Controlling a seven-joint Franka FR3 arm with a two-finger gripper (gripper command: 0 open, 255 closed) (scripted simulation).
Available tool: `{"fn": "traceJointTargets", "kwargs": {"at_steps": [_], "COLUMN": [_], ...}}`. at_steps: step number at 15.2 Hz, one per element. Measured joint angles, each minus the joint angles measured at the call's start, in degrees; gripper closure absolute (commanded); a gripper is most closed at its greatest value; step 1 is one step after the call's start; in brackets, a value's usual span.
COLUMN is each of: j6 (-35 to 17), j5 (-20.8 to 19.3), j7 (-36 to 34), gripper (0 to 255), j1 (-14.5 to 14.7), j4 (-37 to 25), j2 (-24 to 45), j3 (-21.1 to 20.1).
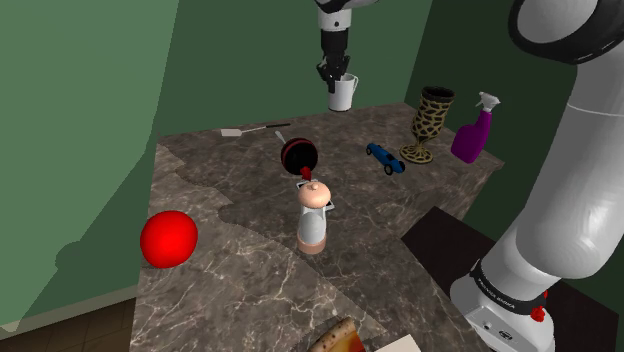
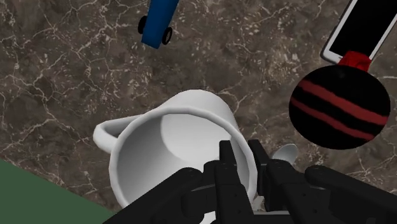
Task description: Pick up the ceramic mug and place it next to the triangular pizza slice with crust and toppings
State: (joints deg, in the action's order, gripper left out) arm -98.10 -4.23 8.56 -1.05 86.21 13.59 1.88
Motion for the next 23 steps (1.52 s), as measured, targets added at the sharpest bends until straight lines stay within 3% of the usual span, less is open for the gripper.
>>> {"fn": "traceJointTargets", "kwargs": {"at_steps": [8, 23], "j6": [-2.70, -2.80], "j5": [-0.25, 2.56], "j7": [-8.49, -26.74], "gripper": [255, 255], "j1": [4.81, 13.87], "j4": [14.30, 26.69], "j2": [-10.96, -22.17], "j3": [-3.52, -13.49]}}
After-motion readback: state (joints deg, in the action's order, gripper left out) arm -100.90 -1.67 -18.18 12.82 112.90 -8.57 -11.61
